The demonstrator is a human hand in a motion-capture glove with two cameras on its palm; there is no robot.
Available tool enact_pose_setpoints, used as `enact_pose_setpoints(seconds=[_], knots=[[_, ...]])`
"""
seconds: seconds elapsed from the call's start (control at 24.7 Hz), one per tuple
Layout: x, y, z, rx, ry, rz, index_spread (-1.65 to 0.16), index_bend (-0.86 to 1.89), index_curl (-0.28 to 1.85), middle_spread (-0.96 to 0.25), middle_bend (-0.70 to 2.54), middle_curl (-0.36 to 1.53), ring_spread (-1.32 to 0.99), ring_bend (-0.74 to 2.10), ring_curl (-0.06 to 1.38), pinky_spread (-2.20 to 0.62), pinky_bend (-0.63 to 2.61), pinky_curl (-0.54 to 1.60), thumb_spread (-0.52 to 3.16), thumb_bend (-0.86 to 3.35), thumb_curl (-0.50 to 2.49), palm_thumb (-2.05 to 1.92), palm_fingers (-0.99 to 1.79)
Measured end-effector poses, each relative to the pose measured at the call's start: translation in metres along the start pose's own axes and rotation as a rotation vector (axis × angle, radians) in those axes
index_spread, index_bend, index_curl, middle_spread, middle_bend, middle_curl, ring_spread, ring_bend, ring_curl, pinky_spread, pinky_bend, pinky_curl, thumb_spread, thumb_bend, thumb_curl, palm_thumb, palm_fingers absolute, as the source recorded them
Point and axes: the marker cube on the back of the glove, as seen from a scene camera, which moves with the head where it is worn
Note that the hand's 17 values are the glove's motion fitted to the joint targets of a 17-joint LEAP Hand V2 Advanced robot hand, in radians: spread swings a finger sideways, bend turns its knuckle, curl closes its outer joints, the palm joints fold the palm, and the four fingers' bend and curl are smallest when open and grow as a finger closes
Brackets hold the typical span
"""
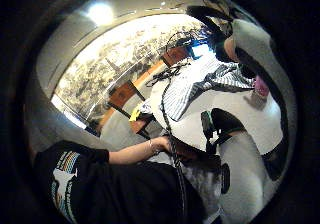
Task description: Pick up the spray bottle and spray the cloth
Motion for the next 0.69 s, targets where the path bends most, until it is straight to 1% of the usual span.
enact_pose_setpoints(seconds=[0.08, 0.16, 0.24, 0.32, 0.49, 0.57, 0.69], knots=[[0.003, 0.001, 0.001, -0.035, -0.089, 0.044, -0.19, 0.15, 0.07, -0.04, 0.46, 0.12, -0.05, 0.39, 0.12, 0.07, 0.31, 0.08, 0.41, 0.39, 0.14, 0.62, 0.95], [0.008, 0.002, 0.004, -0.088, -0.248, 0.109, -0.23, 0.15, 0.11, -0.04, 0.44, 0.15, -0.06, 0.4, 0.16, 0.09, 0.32, 0.14, 0.52, 0.37, 0.16, 0.63, 0.91], [0.014, 0.0, 0.009, -0.101, -0.413, 0.143, -0.26, 0.15, 0.15, -0.04, 0.4, 0.17, -0.05, 0.4, 0.2, 0.1, 0.35, 0.18, 0.6, 0.33, 0.16, 0.61, 0.85], [0.018, -0.001, 0.015, -0.07, -0.559, 0.177, -0.28, 0.13, 0.17, -0.03, 0.35, 0.18, -0.05, 0.4, 0.22, 0.12, 0.39, 0.21, 0.66, 0.3, 0.17, 0.61, 0.78], [0.024, -0.003, 0.02, 0.014, -0.804, 0.347, -0.31, 0.13, 0.19, -0.01, 0.31, 0.2, -0.03, 0.37, 0.24, 0.14, 0.42, 0.24, 0.76, 0.26, 0.18, 0.63, 0.71], [0.03, -0.004, 0.02, 0.027, -0.84, 0.407, -0.32, 0.13, 0.19, 0.0, 0.3, 0.22, -0.02, 0.36, 0.24, 0.15, 0.43, 0.25, 0.79, 0.25, 0.19, 0.64, 0.7], [0.039, -0.002, 0.019, 0.052, -0.788, 0.437, -0.32, 0.12, 0.2, 0.01, 0.3, 0.24, -0.01, 0.35, 0.25, 0.16, 0.42, 0.26, 0.82, 0.22, 0.21, 0.66, 0.67]])
